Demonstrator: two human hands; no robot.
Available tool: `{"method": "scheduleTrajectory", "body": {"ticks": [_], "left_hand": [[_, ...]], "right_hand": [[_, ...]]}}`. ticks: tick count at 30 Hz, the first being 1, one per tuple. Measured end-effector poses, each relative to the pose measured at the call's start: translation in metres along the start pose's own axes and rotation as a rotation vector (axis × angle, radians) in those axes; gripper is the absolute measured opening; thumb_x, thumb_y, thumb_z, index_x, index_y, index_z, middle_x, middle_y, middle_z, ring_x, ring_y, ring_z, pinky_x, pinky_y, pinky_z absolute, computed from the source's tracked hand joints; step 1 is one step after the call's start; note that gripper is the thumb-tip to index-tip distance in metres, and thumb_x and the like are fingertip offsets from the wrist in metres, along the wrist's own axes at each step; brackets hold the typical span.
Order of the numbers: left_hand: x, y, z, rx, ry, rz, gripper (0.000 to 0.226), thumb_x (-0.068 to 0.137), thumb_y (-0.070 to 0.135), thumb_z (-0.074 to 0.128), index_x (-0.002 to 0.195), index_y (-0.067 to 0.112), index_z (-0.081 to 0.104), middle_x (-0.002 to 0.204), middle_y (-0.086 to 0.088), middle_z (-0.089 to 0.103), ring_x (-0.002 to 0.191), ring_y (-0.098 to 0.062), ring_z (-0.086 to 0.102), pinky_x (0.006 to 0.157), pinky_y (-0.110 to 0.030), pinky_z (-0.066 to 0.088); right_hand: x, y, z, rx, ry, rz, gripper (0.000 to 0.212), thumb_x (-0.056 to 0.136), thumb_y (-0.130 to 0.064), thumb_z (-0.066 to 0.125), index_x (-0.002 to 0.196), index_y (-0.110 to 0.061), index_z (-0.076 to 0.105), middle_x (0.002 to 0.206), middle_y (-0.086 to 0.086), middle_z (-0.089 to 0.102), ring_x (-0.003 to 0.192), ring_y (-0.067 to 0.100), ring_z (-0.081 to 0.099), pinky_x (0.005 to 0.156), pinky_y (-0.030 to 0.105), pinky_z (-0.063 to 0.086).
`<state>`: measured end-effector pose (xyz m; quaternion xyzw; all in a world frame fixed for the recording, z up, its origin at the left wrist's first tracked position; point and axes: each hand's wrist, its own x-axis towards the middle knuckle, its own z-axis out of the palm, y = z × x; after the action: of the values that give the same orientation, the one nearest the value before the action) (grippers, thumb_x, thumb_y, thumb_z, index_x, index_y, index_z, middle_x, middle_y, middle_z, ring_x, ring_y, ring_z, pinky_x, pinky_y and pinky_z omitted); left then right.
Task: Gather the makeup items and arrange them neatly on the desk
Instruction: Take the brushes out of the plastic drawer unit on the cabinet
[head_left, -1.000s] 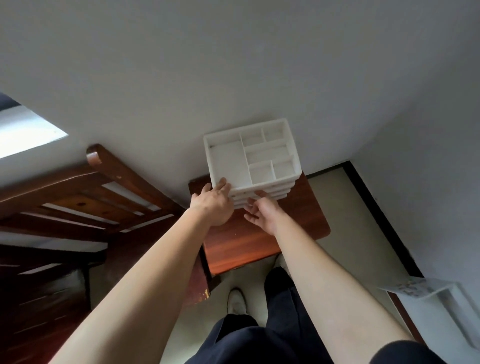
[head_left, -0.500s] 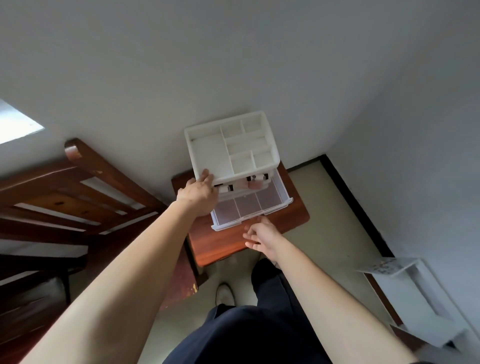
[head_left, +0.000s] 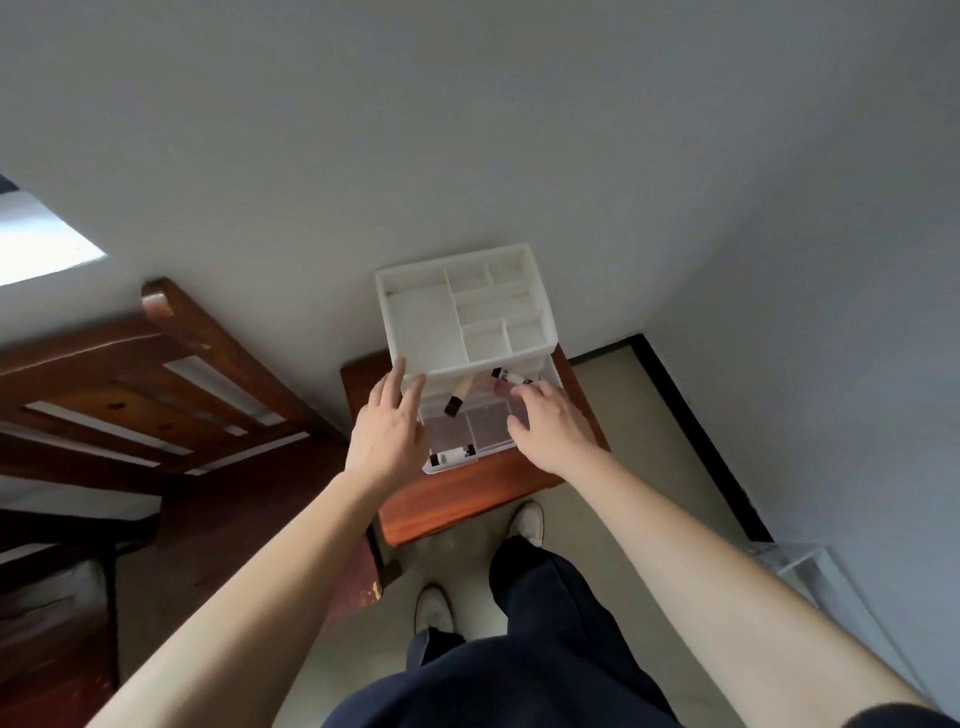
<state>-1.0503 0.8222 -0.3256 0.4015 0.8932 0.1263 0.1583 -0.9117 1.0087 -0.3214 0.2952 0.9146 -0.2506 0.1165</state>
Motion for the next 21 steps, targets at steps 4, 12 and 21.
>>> {"method": "scheduleTrajectory", "body": {"ticks": [4, 12, 21], "left_hand": [[-0.01, 0.004, 0.008, 0.034, 0.068, 0.02, 0.046, 0.074, 0.01, 0.06, 0.12, 0.006, 0.058, 0.118, -0.016, 0.055, 0.096, -0.038, 0.055, 0.073, -0.045, 0.053], [-0.002, 0.011, 0.009, 0.234, -0.085, 0.204, 0.02, 0.074, 0.018, 0.063, 0.092, 0.011, 0.062, 0.091, -0.008, 0.059, 0.08, -0.032, 0.055, 0.065, -0.039, 0.044], [0.035, 0.034, 0.008, 0.338, -0.443, 0.171, 0.058, 0.091, 0.03, 0.06, 0.142, 0.017, 0.037, 0.145, -0.016, 0.024, 0.117, -0.034, 0.047, 0.096, -0.042, 0.045]], "right_hand": [[0.032, -0.007, 0.007, -0.224, -0.078, -0.013, 0.071, 0.096, -0.039, 0.053, 0.154, -0.013, 0.02, 0.156, 0.014, 0.023, 0.146, 0.034, 0.02, 0.114, 0.047, 0.033], [0.057, -0.016, 0.018, -0.324, -0.086, 0.008, 0.053, 0.088, -0.023, 0.066, 0.132, -0.007, 0.042, 0.125, 0.015, 0.052, 0.111, 0.034, 0.055, 0.088, 0.041, 0.049], [0.055, -0.005, -0.004, -0.342, -0.299, 0.044, 0.047, 0.095, -0.028, 0.053, 0.136, -0.009, 0.039, 0.132, 0.015, 0.054, 0.116, 0.035, 0.057, 0.081, 0.038, 0.045]]}}
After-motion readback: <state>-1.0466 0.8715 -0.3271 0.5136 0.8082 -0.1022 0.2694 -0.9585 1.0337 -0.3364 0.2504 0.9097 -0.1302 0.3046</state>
